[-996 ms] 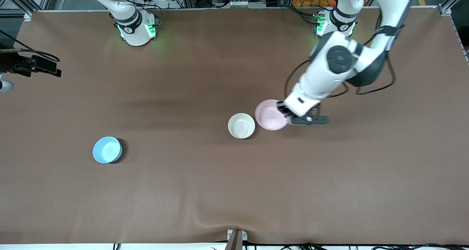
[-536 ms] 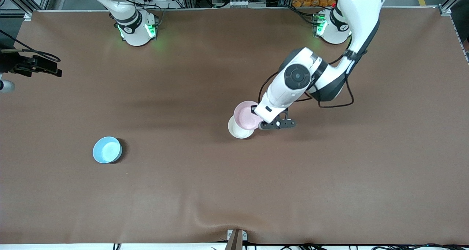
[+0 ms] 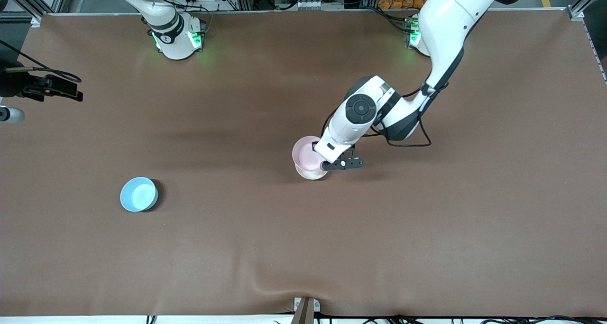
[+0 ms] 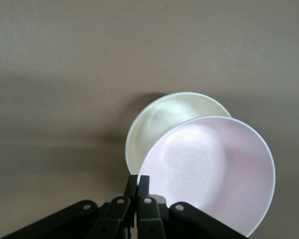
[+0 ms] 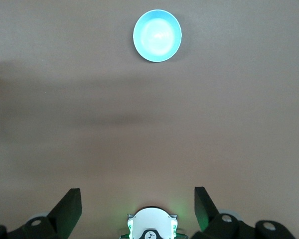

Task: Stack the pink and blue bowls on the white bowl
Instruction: 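Lower the pink bowl into the white bowl and open the left gripper, then withdraw the left gripper while the right gripper reaches the blue bowl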

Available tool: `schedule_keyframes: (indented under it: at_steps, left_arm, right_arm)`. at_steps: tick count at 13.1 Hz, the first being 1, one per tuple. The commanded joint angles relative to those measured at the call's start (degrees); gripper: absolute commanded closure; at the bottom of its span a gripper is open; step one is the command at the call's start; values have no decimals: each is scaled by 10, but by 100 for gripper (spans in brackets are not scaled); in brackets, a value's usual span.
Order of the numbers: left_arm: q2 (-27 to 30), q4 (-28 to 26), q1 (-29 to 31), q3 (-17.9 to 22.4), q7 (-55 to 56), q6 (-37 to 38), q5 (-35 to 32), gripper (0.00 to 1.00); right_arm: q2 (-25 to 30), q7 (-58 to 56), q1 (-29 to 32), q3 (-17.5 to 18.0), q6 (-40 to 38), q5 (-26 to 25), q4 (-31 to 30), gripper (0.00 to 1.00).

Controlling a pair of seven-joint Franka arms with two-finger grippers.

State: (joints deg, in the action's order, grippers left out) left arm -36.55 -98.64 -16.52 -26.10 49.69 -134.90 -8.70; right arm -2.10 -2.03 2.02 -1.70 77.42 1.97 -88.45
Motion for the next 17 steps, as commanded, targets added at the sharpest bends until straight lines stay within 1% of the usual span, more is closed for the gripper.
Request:
schedule_keyframes:
  at_steps: [1,2,4,5,6,7,8,9,11,12,13,14,15,16,17]
  left_arm:
    - [-5,13,-5,9,14,1,-22,100]
    - [-7,13,-6,9,14,1,-23,100]
    - [-14,17,-6,9,15,0,-22,100]
    - [-18,17,-9,9,13,-3,-23,95]
    - [-19,18,-9,9,13,-7,-23,83]
    - [-19,18,-9,9,14,-12,-22,61]
    - [-19,18,-9,9,15,-17,-21,1]
    - [-18,23,-9,9,15,-17,-18,0]
    - [-3,29,0,9,14,-12,-22,0]
    - [15,28,8,10,14,-2,-23,0]
    - [44,29,24,10,12,35,-24,0]
    - [72,36,37,10,11,73,-23,0]
    - [98,48,47,10,10,121,-23,0]
    - [116,68,58,9,10,172,-24,0]
    - [128,90,61,10,10,220,-24,0]
  right_arm:
    - [-11,9,-7,1,0,2,-1,0]
    - [-23,10,-7,2,4,10,0,0]
    - [-58,9,1,1,30,76,2,0]
    - [-76,9,-7,1,37,80,4,0]
    - [-90,10,-20,2,44,79,5,0]
    - [-108,10,-32,2,64,78,6,0]
    - [-133,10,-44,2,94,79,5,0]
    - [-159,10,-64,1,126,78,5,0]
    - [-175,6,-56,0,160,86,3,0]
    - [-178,4,-62,0,169,79,2,0]
    - [-180,0,-69,-1,185,62,1,0]
    - [-181,-3,-73,0,204,34,-2,0]
    - [-192,-19,-71,0,209,29,-2,0]
    - [-196,-55,-71,0,205,21,-2,0]
    - [-200,-119,-70,0,227,1,-2,0]
